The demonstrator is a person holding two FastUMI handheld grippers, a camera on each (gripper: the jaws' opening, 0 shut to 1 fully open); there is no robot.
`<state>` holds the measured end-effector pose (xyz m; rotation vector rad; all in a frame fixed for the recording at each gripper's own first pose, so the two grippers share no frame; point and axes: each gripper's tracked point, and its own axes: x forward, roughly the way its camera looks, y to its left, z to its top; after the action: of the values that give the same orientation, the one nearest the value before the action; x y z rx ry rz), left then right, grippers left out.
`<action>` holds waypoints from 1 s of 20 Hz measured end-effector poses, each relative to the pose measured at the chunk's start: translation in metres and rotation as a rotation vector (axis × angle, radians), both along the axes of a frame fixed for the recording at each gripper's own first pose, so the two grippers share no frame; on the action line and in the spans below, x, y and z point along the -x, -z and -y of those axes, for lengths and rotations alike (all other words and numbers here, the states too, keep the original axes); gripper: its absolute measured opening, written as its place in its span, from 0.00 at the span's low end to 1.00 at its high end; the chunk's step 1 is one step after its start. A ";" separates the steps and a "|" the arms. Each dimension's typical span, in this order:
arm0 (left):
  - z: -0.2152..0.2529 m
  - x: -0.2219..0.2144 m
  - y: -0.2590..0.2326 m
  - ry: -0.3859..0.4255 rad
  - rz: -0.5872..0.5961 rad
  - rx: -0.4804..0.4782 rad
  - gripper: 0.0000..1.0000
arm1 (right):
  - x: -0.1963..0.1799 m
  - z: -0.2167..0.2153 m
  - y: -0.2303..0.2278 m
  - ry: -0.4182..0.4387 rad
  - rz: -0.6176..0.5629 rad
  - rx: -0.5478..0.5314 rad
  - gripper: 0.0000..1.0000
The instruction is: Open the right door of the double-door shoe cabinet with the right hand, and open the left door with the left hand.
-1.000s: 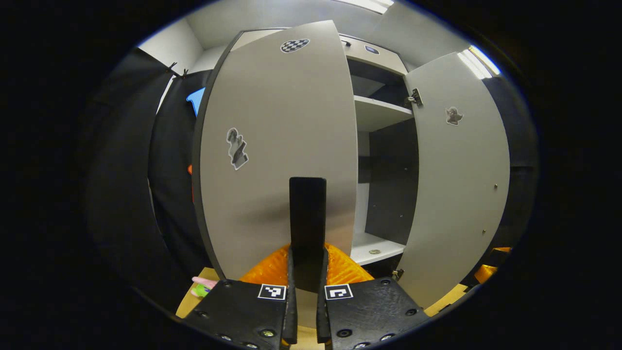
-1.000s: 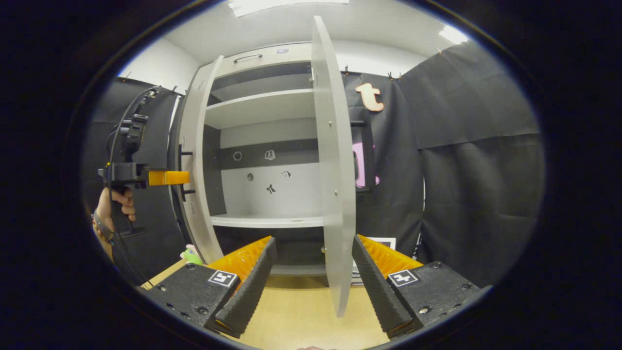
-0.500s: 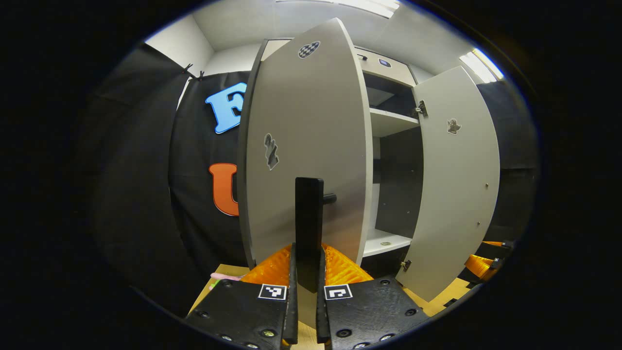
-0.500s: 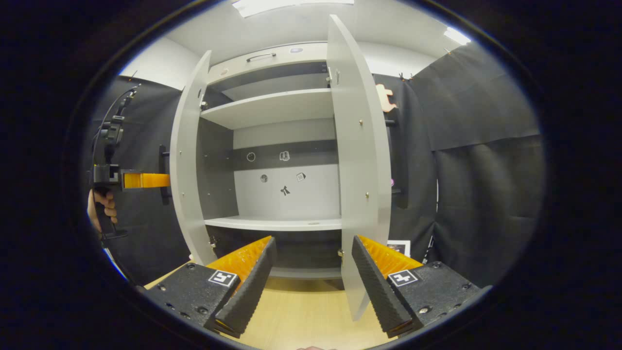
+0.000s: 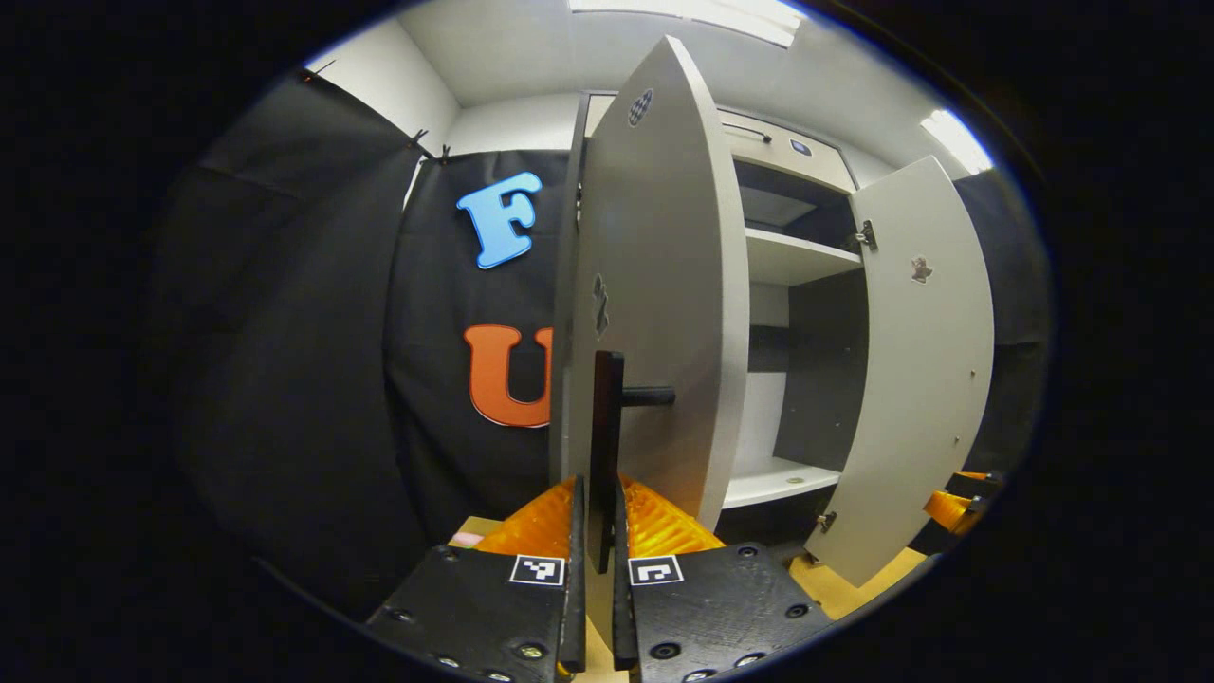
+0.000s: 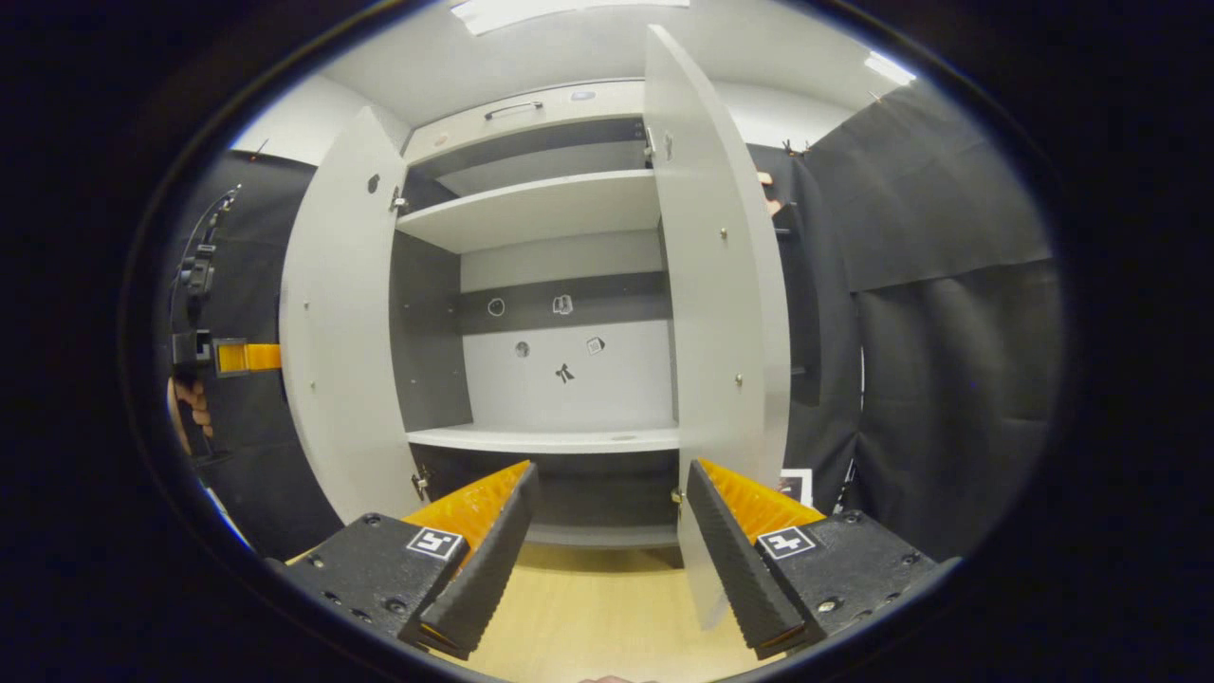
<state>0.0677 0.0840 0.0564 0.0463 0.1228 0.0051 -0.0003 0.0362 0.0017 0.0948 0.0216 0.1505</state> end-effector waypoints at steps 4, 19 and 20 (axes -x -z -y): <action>-0.049 -0.006 -0.002 -0.088 -0.003 -0.034 0.00 | -0.003 -0.002 0.001 0.000 -0.003 0.009 0.98; 0.051 0.051 0.038 0.025 0.101 0.084 0.00 | -0.005 0.005 0.013 0.031 -0.020 0.016 0.96; 0.066 0.046 0.051 0.033 0.106 0.064 0.00 | -0.005 0.003 0.013 0.023 -0.021 0.015 0.96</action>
<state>0.0215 0.0176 0.0058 -0.0155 0.0161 -0.0294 0.0049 0.0332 -0.0115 0.0812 0.0429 0.1265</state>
